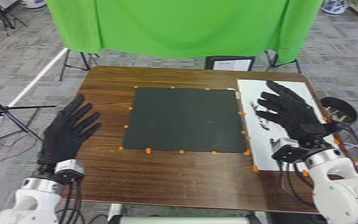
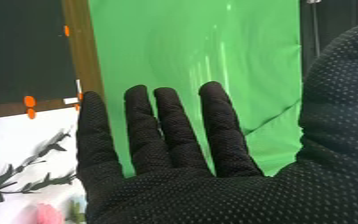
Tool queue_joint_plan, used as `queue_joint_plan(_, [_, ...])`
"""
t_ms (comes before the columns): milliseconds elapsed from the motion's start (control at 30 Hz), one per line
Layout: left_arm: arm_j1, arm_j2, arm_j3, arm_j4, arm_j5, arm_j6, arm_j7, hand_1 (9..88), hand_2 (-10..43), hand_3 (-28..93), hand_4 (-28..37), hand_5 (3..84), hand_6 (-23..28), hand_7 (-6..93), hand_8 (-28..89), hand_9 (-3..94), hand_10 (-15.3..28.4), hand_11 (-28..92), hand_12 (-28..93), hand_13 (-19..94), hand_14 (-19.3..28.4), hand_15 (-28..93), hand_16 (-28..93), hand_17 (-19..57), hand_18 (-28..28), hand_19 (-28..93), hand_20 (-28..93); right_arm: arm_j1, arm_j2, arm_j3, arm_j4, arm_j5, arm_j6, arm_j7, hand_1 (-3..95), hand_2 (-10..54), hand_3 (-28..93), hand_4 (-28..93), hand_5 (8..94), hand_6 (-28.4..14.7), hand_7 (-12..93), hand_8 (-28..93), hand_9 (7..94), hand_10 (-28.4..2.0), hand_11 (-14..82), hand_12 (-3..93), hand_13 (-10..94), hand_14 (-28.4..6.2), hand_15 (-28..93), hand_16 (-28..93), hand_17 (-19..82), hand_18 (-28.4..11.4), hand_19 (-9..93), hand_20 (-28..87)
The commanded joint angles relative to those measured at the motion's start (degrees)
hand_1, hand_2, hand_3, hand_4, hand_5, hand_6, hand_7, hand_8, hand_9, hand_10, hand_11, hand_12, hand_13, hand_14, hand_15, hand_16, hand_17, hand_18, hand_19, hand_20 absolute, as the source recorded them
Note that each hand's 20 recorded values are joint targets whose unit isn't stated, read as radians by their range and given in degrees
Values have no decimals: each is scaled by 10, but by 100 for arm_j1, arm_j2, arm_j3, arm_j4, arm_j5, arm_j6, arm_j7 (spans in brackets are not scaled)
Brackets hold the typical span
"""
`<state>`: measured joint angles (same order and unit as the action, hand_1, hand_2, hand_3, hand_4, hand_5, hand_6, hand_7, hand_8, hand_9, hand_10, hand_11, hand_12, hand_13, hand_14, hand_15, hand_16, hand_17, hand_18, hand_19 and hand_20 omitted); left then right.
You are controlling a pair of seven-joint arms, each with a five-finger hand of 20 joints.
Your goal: Arrange flowers
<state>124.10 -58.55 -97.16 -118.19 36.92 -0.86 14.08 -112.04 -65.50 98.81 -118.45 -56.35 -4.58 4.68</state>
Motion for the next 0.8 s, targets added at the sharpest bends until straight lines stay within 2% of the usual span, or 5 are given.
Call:
queue_joint_plan(33, [554,79,-324,-207,-69,178,-18,274,-74,590,-283,232,25,186,-110,209,103,130,196,175,152,215,16,-101,233,372,86,86,170,-36,86,2,35,37,151,-95,874,-282,282,-16,219,-126,320,-113,77,233,256,-100,94,350,44,-210,448,260])
queue_joint_plan(267, [533,20,-274,-171,-34,152,-11,255,-82,620,-283,233,25,183,-109,209,104,128,197,173,153,213,18,-102,232,371,86,-41,188,41,17,-7,82,-17,148,-95,869,-283,282,-17,220,-127,320,-113,78,232,254,-97,75,349,49,-208,419,238])
queue_joint_plan(467, [317,185,-185,-93,-33,122,9,249,-85,635,-283,233,25,184,-108,208,103,128,198,174,153,214,20,-102,229,370,87,-30,178,52,11,-10,212,-207,147,-95,866,-283,287,-17,222,-128,328,-108,81,230,268,-80,51,349,50,-207,417,236])
queue_joint_plan(667, [391,28,-135,-83,-31,161,11,245,-87,655,-283,235,26,185,-109,210,103,130,198,174,152,216,20,-102,228,372,90,-52,382,-31,-70,-241,511,2,147,-95,866,-283,295,-18,223,-130,336,-105,87,228,280,-78,41,342,52,-206,423,238])
queue_joint_plan(800, [166,161,-15,-20,15,74,-25,247,-86,655,-283,236,25,185,-109,211,103,130,197,176,152,218,20,-102,229,373,90,-211,839,-181,-424,-2538,1669,558,173,-95,845,-283,377,-30,290,-157,432,-125,228,227,374,-102,389,216,129,-210,604,320])
